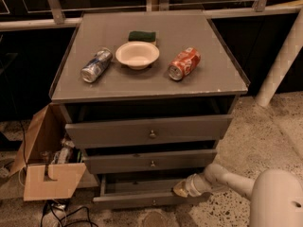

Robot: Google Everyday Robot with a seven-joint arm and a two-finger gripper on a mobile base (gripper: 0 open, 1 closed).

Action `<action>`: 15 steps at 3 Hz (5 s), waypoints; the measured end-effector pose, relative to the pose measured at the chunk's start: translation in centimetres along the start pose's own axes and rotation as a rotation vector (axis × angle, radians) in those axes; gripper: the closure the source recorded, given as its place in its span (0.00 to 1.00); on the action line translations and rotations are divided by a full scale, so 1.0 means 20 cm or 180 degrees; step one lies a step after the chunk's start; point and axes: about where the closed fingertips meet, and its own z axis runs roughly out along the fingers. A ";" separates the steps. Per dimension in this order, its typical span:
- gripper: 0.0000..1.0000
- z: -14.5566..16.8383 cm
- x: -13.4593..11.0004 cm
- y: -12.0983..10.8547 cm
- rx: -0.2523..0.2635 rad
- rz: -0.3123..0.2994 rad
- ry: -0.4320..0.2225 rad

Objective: Open bottom drawer

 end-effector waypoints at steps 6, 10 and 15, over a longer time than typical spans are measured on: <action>0.00 -0.05 0.21 0.25 -0.0147 0.0183 0.0104; 0.00 0.02 0.21 0.19 -0.0094 -0.0025 0.0600; 0.73 0.10 0.40 0.19 -0.0069 0.0202 0.0864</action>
Offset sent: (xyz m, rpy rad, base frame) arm -0.0329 -0.0109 -0.0024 -0.0053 0.0365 -0.0186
